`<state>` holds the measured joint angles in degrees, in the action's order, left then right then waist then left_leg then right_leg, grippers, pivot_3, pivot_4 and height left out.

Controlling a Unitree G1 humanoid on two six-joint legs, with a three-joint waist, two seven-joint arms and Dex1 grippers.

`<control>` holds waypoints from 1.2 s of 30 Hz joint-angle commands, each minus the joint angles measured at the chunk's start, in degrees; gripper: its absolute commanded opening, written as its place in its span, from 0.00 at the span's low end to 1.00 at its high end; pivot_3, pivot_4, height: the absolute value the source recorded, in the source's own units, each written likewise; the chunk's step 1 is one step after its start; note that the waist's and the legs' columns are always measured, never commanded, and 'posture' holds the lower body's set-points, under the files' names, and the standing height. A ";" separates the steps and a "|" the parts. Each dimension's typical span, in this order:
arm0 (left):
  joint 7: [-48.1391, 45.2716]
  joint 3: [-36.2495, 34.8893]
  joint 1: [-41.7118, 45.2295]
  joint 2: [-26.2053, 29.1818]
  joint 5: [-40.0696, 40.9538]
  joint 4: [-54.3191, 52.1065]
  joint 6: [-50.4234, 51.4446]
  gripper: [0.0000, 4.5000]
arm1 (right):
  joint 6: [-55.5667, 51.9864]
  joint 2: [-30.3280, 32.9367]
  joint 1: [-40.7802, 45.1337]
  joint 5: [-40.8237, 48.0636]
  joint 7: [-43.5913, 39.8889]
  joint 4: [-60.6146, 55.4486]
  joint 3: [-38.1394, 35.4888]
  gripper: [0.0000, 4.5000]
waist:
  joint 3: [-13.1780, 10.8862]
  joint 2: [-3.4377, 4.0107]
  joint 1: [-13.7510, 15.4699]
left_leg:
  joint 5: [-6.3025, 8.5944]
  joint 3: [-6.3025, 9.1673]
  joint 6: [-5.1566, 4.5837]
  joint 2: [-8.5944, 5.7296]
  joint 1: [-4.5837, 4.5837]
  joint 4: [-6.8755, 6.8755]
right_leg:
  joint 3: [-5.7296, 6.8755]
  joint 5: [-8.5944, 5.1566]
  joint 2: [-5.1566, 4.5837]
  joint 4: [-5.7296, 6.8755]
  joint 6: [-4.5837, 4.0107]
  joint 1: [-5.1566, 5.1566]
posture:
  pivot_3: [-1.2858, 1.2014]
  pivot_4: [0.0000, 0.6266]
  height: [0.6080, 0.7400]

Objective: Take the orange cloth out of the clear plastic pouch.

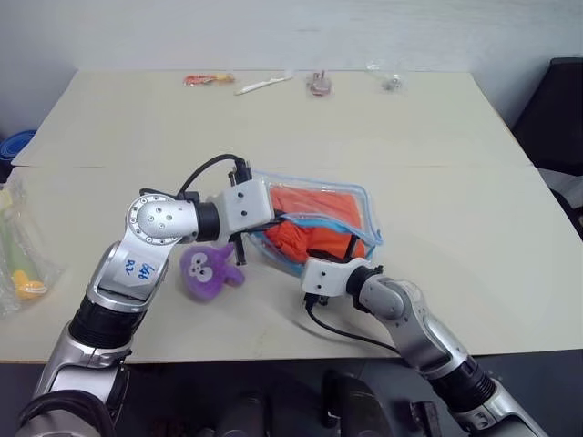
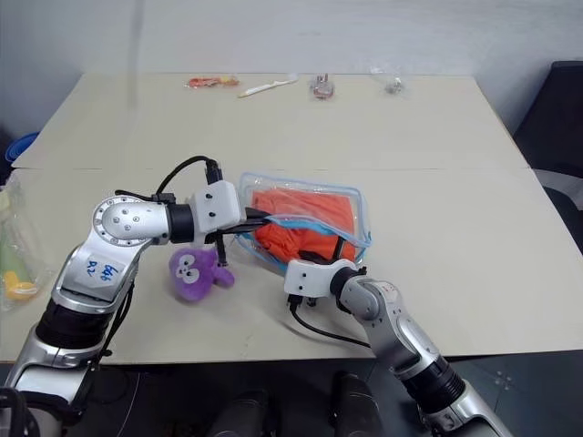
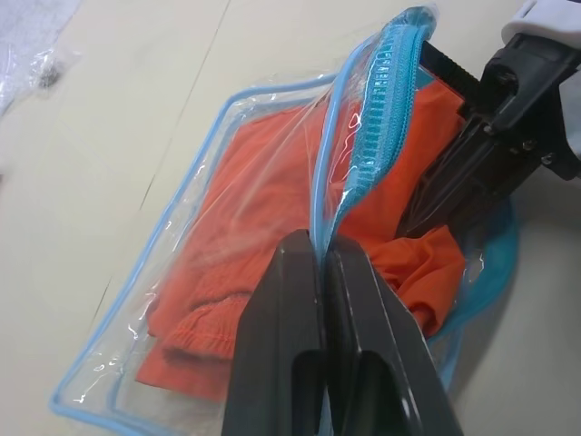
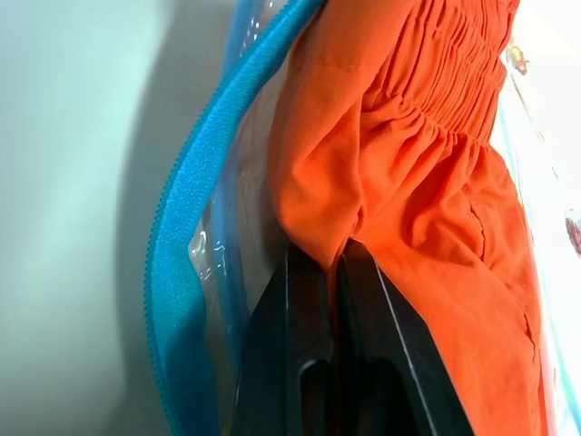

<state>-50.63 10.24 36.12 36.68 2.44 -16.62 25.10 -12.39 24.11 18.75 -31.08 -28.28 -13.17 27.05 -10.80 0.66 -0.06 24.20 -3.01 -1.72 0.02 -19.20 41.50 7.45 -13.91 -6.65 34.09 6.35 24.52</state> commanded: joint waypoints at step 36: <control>8.53 6.70 4.46 -5.66 -14.11 20.58 -15.16 0.00 | 3.57 19.40 -8.55 24.27 -24.85 -30.13 -24.47 0.01 | -0.02 0.00 1.57 | 0.00 -0.02 -0.02 -0.10 -0.03 0.01 | 0.04 0.00 0.00 -0.02 0.00 0.00 | 0.52 0.24 1.00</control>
<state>-43.37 17.90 39.40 31.33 -10.86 3.37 10.44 -7.76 42.49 10.21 -10.30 -51.98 -39.41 6.19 -10.81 0.66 1.50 24.19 -3.03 -1.75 -0.10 -19.24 41.51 7.49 -13.91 -6.66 34.06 6.36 24.52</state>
